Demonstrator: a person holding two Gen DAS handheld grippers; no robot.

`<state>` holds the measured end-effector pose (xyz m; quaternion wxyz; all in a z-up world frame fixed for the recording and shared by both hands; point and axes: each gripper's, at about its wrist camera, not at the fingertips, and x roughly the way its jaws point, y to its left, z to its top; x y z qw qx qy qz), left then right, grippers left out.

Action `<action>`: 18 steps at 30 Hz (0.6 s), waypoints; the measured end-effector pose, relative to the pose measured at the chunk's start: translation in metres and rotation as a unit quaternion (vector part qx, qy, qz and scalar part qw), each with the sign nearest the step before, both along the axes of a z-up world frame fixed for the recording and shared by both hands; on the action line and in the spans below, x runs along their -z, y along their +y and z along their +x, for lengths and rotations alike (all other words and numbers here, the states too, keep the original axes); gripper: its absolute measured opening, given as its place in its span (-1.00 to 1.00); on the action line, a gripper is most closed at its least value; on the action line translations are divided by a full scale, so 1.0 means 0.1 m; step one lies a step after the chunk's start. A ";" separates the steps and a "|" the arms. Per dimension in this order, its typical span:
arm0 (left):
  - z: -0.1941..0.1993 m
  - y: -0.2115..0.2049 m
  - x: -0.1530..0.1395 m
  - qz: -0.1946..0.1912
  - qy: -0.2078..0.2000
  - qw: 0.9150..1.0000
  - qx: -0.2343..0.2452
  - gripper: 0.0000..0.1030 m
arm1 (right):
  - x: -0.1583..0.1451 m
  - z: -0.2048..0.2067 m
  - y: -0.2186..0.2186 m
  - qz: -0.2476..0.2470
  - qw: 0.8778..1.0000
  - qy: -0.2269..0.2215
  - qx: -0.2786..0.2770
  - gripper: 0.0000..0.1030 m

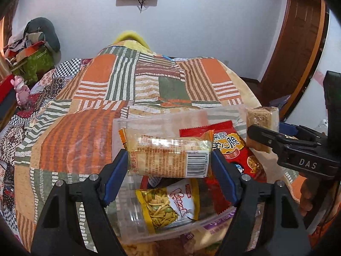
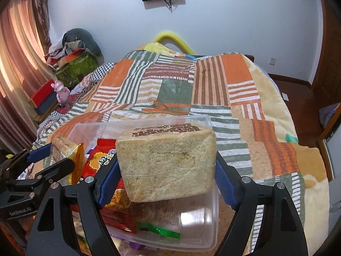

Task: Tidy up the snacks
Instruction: 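Lift both items over the clear box and open both tools to drop them, then grasp the clear pastry pack with left tool while right tool grasps green pea-snack bag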

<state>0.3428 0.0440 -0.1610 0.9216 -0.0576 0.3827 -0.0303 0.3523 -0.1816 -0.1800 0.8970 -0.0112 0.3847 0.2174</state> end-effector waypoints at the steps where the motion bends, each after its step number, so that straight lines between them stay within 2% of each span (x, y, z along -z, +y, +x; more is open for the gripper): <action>1: 0.00 0.01 0.00 -0.001 0.000 1.000 -0.001 0.57 | 0.00 0.00 0.02 -0.002 1.000 0.001 -0.001 0.55; 6: 0.00 0.06 0.02 -0.014 0.010 1.000 -0.006 0.67 | 0.01 0.01 0.03 0.000 1.000 0.015 -0.012 0.56; 9: -0.04 0.11 -0.01 -0.018 0.008 1.000 -0.011 0.77 | -0.03 -0.05 0.03 -0.002 1.000 0.012 -0.017 0.64; 12: -0.11 0.14 -0.07 -0.024 0.006 1.000 -0.007 0.77 | -0.08 -0.12 0.03 -0.009 1.000 0.002 -0.023 0.66; 18: -0.34 0.15 -0.30 -0.007 -0.016 1.000 0.004 0.78 | -0.24 -0.33 -0.03 -0.008 0.999 -0.018 -0.033 0.67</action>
